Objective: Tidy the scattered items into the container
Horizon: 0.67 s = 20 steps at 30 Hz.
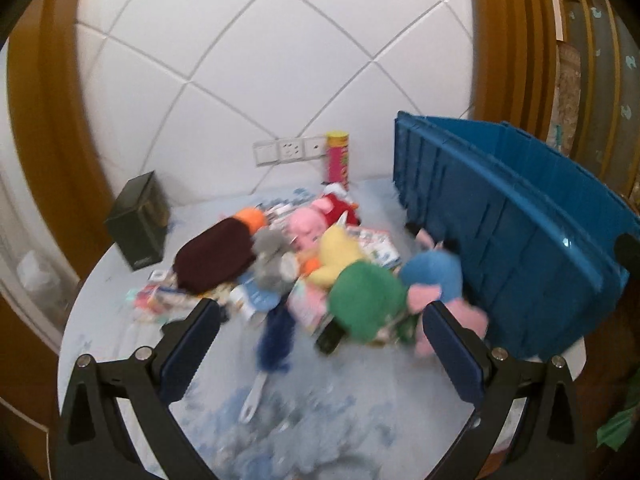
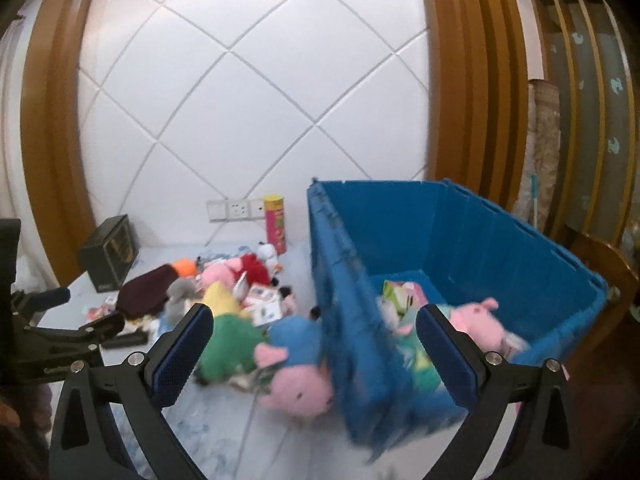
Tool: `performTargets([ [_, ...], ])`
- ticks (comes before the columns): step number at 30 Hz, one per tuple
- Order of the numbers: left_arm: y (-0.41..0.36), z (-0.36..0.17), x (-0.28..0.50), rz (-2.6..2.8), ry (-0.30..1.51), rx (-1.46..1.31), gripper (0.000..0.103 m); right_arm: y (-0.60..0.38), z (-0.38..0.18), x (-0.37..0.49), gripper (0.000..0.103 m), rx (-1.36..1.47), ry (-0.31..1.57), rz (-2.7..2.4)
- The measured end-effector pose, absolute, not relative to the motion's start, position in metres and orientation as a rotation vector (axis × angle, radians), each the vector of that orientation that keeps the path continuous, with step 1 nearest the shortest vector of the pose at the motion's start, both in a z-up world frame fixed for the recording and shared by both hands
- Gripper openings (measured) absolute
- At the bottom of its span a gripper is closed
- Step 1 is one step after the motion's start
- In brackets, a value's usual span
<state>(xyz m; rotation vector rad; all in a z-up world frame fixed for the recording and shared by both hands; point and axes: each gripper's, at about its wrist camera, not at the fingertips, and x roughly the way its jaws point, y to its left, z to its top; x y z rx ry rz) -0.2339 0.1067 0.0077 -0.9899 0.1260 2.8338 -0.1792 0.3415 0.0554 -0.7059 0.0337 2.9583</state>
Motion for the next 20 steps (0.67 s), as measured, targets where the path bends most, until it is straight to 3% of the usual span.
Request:
performTargets([
  [8,0.065,0.004,-0.168,2.838,0.098,-1.005,0.103,0.293,0.038,-0.121,0.103,-0.774,0.015,2.946],
  [20,0.068,0.019,-0.125,2.887,0.056,-0.953,0.103,0.292,0.046,-0.076,0.103,-0.774,0.007,2.966],
])
